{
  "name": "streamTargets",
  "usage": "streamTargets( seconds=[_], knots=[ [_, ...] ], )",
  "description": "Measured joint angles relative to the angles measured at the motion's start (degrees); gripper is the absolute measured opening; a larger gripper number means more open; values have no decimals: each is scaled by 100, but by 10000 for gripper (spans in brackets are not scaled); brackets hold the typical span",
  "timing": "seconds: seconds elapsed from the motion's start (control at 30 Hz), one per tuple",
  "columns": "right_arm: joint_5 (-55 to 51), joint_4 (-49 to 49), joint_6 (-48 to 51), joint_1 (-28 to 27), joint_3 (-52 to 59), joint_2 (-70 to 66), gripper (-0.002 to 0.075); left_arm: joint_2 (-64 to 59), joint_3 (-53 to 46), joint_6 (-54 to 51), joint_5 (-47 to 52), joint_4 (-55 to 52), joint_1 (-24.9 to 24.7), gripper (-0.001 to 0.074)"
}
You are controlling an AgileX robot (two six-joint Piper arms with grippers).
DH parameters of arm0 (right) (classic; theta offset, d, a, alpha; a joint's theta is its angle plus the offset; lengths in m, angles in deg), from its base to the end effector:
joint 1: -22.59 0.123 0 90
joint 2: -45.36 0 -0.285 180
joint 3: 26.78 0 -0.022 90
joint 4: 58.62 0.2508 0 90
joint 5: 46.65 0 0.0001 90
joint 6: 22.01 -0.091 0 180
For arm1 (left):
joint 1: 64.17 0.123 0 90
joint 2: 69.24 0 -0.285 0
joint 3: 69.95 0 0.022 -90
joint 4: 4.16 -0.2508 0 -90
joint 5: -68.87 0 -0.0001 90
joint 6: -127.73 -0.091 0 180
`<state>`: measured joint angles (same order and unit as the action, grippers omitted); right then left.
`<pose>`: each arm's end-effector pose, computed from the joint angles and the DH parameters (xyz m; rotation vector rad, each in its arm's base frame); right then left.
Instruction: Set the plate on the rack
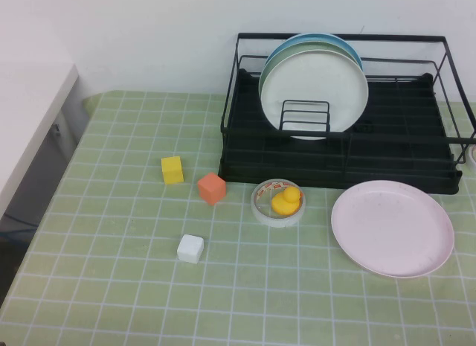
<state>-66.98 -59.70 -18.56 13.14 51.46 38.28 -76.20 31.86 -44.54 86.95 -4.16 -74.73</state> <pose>0.0521 -0.0093 0.1759 0.0850 1.8455 -0.1757 0.0528 -0.0098 0.1797 0.0446 1.8069 -0.2276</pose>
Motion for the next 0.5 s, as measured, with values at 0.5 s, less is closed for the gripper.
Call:
streamTargets(
  seconds=[0.5],
  knots=[
    [0, 0, 0, 0, 0, 0, 0, 0, 0, 0, 0, 0, 0, -1]
  ],
)
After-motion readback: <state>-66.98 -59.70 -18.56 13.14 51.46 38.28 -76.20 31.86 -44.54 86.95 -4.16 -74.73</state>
